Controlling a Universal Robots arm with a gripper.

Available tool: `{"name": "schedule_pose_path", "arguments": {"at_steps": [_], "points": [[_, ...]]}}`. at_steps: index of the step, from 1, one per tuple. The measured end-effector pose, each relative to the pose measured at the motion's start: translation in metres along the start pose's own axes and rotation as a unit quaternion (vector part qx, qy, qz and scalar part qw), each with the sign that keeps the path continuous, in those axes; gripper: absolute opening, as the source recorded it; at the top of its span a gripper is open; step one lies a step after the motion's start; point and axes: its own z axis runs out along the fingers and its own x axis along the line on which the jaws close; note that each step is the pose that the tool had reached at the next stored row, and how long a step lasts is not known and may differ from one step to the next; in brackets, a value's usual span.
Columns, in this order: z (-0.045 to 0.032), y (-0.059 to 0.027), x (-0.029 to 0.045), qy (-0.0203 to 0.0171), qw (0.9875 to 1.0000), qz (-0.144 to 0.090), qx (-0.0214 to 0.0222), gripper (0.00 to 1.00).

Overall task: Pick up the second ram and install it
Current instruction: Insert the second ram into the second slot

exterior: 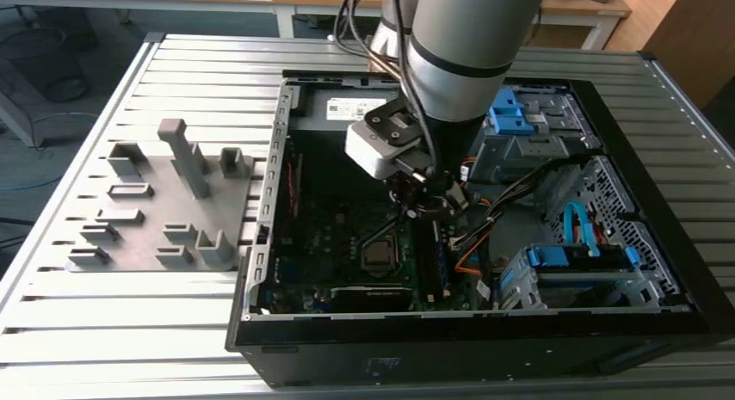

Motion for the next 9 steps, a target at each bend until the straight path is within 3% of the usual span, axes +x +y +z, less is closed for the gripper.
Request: {"name": "schedule_pose_path", "arguments": {"at_steps": [5,9], "points": [[0.0,0.0,0.0,0.0018,0.9996,-0.03,-0.0014,0.14],[0.0001,0.0,0.0,0.004,0.998,-0.063,-0.0031,0.14]]}}
